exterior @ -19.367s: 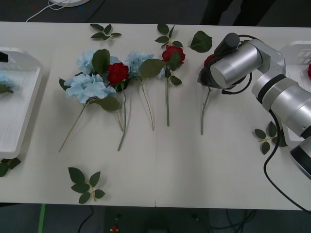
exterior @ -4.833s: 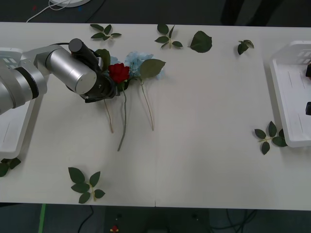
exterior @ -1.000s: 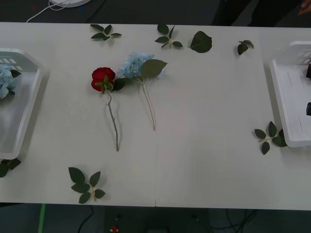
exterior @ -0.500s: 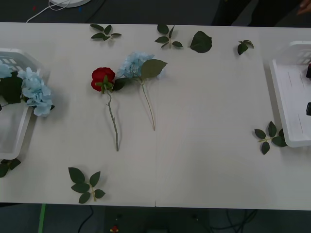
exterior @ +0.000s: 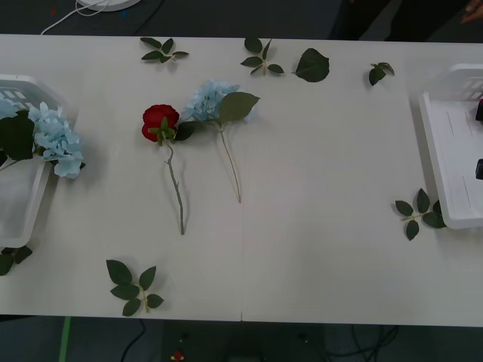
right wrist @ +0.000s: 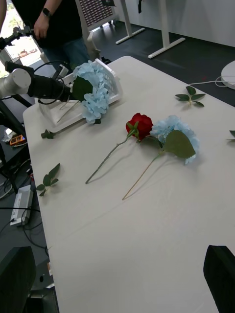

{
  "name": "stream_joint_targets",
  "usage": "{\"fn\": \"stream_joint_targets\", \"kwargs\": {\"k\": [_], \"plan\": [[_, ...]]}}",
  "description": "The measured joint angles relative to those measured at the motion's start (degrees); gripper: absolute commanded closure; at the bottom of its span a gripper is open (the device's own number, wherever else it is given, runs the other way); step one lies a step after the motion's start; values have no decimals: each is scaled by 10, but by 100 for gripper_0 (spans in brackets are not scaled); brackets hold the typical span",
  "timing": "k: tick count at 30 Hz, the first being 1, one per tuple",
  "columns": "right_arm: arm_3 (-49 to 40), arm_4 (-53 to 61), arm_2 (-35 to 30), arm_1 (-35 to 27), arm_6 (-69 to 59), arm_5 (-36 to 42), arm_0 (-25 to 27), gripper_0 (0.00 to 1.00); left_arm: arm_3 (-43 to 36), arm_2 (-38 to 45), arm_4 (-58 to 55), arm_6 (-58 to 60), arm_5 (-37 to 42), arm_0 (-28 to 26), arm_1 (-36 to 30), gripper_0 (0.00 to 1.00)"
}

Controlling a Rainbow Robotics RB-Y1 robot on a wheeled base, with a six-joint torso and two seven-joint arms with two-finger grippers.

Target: Place the red flowers into the right box and the blue flowers into the left box. If a person shows an open palm, hand one flower to the person first, then continue sorting.

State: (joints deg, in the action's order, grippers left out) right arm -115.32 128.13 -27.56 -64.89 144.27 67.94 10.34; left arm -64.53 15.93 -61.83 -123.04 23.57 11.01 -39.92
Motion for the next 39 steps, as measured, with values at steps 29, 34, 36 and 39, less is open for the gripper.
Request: {"fn": "stream_joint_targets", "kwargs": {"k": [29,34,36,39], "plan": [[1,0,0,0,0,0,0,0,-124,95,-18,386,559,248,-58,0],[1,0,0,0,0,0,0,0,-124,51,1,393,662,298,-59,0],[1,0,0,0,0,0,0,0,-124,29,4,412,687,313,-59,0],[1,0,0,0,0,0,0,0,-125,-8,7,485,721,332,-59,0]]}}
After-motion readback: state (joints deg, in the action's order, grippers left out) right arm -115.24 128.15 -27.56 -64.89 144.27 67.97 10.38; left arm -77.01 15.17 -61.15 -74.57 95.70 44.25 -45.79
